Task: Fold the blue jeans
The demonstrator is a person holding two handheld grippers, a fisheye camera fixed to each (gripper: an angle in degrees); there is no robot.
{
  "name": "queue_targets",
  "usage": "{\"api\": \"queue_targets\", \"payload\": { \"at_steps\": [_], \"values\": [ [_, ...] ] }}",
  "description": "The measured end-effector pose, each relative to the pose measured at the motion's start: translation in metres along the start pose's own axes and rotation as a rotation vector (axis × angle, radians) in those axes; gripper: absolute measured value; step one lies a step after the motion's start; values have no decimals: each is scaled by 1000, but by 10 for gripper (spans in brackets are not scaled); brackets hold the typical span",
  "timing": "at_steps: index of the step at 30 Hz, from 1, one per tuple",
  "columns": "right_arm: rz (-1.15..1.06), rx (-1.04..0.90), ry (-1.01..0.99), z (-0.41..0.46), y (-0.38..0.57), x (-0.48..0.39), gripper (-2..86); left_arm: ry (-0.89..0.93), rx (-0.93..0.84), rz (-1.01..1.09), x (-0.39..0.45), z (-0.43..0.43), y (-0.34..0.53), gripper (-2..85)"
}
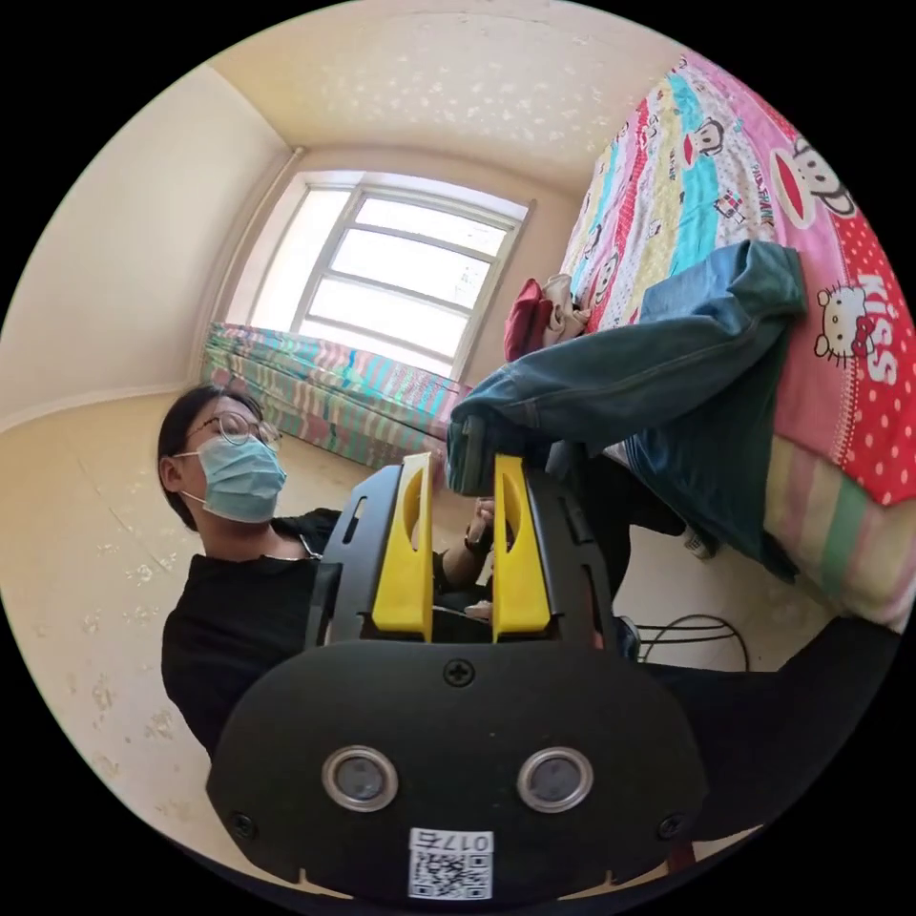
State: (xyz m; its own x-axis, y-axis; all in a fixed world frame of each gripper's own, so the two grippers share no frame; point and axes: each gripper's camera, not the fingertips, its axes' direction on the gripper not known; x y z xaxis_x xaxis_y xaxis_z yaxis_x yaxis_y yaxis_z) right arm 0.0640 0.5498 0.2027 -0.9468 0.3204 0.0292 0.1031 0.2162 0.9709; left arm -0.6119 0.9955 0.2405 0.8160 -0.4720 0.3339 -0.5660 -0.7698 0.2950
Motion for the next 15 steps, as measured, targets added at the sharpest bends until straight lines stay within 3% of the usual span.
{"api": "queue_targets", "payload": {
  "at_steps": [3, 8, 15],
  "values": [
    [100, 26, -118, -7, 7, 26, 125, -73, -22, 44, -15, 22, 11, 82],
    [133, -9, -110, -8, 6, 47, 182, -133, -57, 72, -53, 60, 37, 83],
    [112, 7, -233, -8, -3, 58, 142, -152, -69, 75, -127, 121, 91, 83]
  ]
}}
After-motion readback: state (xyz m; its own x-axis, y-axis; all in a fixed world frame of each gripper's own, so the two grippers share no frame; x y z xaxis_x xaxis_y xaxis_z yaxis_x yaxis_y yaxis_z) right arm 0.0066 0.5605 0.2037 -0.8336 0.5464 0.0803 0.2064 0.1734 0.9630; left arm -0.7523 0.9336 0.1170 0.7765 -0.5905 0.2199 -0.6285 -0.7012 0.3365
